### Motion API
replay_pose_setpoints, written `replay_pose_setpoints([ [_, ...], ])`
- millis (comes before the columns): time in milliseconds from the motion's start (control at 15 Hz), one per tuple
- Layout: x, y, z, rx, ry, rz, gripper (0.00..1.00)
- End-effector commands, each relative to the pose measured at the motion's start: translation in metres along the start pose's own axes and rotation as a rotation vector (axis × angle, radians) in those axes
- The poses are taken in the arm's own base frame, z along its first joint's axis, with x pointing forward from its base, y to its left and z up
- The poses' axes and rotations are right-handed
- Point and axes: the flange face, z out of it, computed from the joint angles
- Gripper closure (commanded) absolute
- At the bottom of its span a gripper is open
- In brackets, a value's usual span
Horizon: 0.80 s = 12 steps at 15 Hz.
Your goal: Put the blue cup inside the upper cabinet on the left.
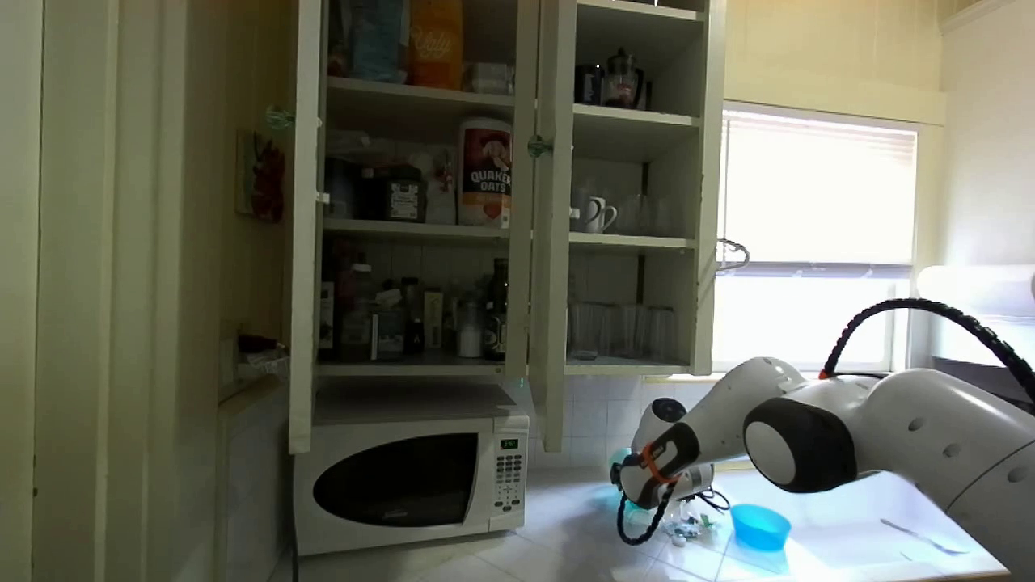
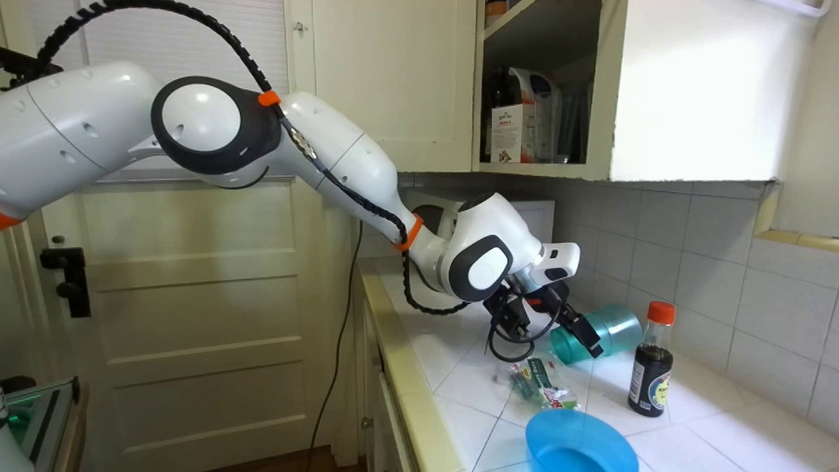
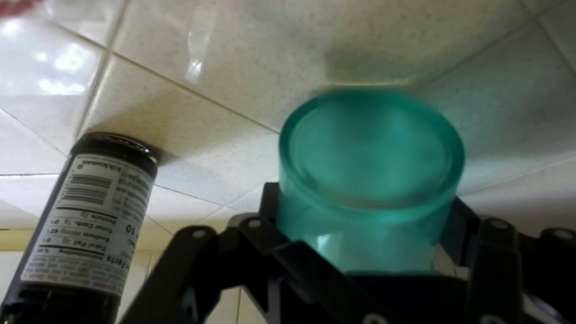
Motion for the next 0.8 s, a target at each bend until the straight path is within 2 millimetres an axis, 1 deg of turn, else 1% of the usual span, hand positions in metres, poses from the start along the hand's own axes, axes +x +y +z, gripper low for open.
replay_pose_setpoints([
  [0,-0.027,-0.002,-0.029,0.01,0.046,0.002,0.44],
  [133,-0.038,-0.01,-0.046,0.032,0.076,-0.014,0.44],
  [333,-0.051,-0.012,-0.075,0.038,0.136,-0.012,0.44],
  [467,-0.059,-0.005,-0.095,0.02,0.162,-0.008,0.44],
  [667,-0.075,0.012,-0.126,-0.01,0.16,0.011,0.44],
  [733,-0.082,0.01,-0.137,0.009,0.15,-0.004,0.44],
])
